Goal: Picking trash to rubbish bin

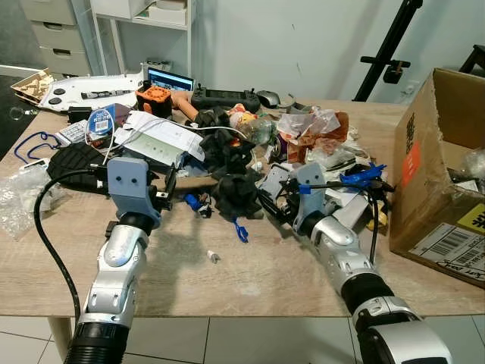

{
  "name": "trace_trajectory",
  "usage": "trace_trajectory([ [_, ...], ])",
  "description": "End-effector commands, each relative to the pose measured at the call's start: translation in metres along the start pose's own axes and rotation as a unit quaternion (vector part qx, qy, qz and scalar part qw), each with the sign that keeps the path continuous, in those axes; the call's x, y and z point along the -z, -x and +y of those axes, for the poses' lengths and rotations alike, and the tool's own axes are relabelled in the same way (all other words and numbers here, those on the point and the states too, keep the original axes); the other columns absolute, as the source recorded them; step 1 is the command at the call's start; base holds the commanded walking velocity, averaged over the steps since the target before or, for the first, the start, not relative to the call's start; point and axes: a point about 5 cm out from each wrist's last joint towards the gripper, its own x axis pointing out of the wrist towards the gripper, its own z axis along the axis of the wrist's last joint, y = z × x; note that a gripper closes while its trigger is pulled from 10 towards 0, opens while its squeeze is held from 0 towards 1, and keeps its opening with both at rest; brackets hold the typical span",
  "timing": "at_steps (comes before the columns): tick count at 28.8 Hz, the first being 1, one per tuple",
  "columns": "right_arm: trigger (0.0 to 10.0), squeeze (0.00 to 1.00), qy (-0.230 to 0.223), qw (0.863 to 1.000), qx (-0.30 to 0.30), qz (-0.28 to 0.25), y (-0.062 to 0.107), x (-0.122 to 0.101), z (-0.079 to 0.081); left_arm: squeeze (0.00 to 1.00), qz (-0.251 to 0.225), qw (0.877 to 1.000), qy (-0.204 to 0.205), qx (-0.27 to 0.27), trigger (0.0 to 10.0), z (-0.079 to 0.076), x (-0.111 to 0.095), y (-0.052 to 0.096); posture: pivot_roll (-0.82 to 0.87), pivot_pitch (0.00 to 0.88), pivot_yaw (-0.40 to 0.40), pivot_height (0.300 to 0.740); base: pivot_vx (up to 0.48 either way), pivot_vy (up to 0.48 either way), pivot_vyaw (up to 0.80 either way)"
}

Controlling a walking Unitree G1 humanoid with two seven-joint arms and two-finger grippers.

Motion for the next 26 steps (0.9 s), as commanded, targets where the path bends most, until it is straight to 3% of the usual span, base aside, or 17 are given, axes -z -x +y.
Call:
trace_trajectory([
  [1, 0.0, 0.00, -0.005, 1.000, 0.001, 0.012, 0.003, 0.006, -0.002, 0.00, 0.003, 1.000, -0.001, 0.006, 10.0, -0.005, 0.001, 0.002, 0.02, 0.140, -0.081, 0.740, 0.000, 0.000, 0.00],
  [13, 0.0, 0.00, -0.014, 0.999, -0.004, -0.031, 0.004, -0.006, -0.005, 0.00, 0.005, 1.000, 0.000, 0.012, 10.0, -0.009, 0.003, 0.002, 0.01, 0.138, -0.080, 0.740, 0.000, 0.000, 0.00],
  [17, 0.0, 0.00, -0.014, 0.994, -0.033, -0.100, -0.001, -0.034, 0.001, 0.00, 0.002, 1.000, 0.001, 0.015, 10.0, -0.011, 0.002, 0.001, 0.01, 0.133, -0.079, 0.740, 0.000, 0.000, 0.00],
  [19, 0.0, 0.00, -0.015, 0.993, -0.040, -0.111, -0.002, -0.038, 0.002, 0.00, 0.002, 1.000, 0.001, 0.015, 10.0, -0.011, 0.002, 0.001, 0.01, 0.133, -0.079, 0.740, 0.000, 0.000, 0.00],
  [21, 0.0, 0.00, -0.007, 0.987, -0.060, -0.151, -0.006, -0.059, 0.006, 0.00, 0.001, 1.000, 0.000, 0.015, 10.0, -0.012, 0.002, -0.001, 0.01, 0.125, -0.082, 0.740, 0.000, 0.000, 0.00],
  [26, 0.0, 0.00, 0.006, 0.979, -0.082, -0.187, -0.007, -0.077, 0.013, 0.00, 0.001, 1.000, -0.007, 0.017, 10.0, -0.012, 0.002, -0.001, 0.01, 0.125, -0.086, 0.740, 0.000, 0.000, 0.00],
])
